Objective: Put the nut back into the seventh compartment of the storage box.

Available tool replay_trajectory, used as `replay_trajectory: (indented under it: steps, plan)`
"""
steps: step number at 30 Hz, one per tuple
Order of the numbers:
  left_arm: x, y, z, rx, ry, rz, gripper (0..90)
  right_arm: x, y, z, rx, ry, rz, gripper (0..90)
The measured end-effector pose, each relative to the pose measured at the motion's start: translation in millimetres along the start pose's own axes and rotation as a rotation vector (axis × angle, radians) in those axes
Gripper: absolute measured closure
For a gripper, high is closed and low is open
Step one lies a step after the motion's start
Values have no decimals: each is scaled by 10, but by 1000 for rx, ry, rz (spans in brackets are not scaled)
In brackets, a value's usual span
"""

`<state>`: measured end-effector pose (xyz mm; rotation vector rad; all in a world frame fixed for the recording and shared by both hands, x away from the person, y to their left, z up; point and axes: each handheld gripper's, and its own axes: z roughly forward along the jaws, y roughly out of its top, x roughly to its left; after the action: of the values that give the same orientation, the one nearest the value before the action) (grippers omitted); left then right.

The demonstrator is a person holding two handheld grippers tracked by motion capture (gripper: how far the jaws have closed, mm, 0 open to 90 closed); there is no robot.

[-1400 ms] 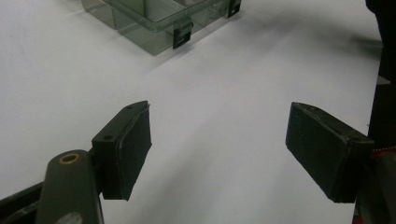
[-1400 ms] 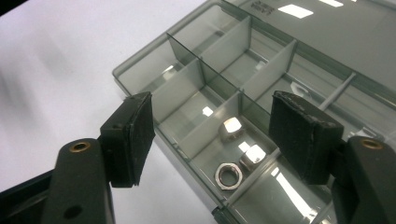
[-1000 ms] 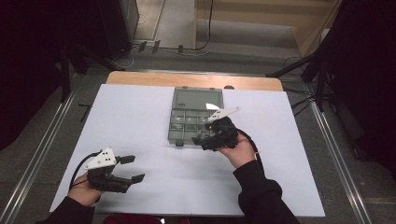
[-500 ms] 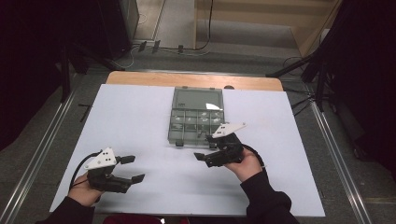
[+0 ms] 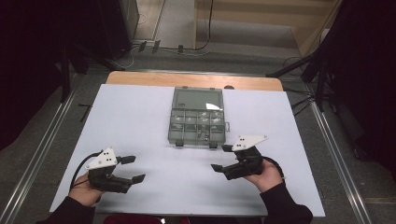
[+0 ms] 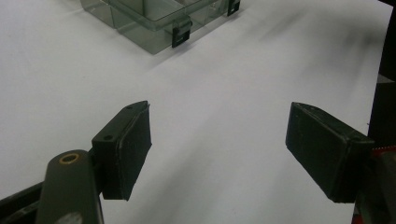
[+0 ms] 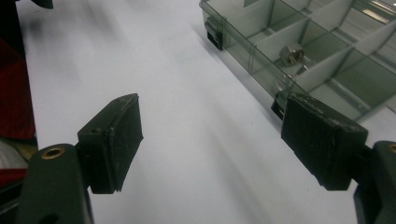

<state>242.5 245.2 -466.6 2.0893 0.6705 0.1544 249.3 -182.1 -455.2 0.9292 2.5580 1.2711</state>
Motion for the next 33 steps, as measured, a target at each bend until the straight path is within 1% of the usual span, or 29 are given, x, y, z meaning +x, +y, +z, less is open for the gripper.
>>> replay_trajectory:
  steps: [3, 6, 8, 15, 18, 21, 22, 23, 24, 28, 31, 33]
  plan:
    - [0, 0, 2, 1, 0, 1, 227, -24, -94, -89, -7, 10, 9, 217]
    - [-1, 0, 3, 2, -1, 3, 227, -37, -161, -157, -14, 7, 21, 217]
    - [2, 0, 2, 5, -1, 2, 227, -47, -202, -199, -10, 0, 29, 217]
    - [2, -1, 1, 4, 0, 2, 227, -104, -327, -319, -9, -32, 20, 217]
    - [1, -1, 2, 4, -1, 3, 227, -132, -368, -366, -10, -42, 31, 217]
    - [-4, 2, 0, -5, -3, -2, 227, -170, -409, -394, -21, -51, 28, 217]
    - [-4, 2, 0, -5, -3, -2, 227, -170, -409, -394, -21, -51, 28, 217]
    - [-2, 2, 0, -3, -3, 0, 227, -203, -439, -407, -11, -64, 29, 218]
    - [-2, 2, 1, -4, -2, 0, 227, -217, -447, -412, -11, -67, 29, 218]
    - [0, 3, 5, -4, -5, 4, 227, -251, -460, -408, -23, -68, 43, 218]
    - [6, 4, -2, -5, -4, 0, 227, -278, -462, -385, -12, -77, 39, 218]
    - [10, 6, -10, -7, -3, 0, 227, -308, -470, -363, -3, -80, 52, 218]
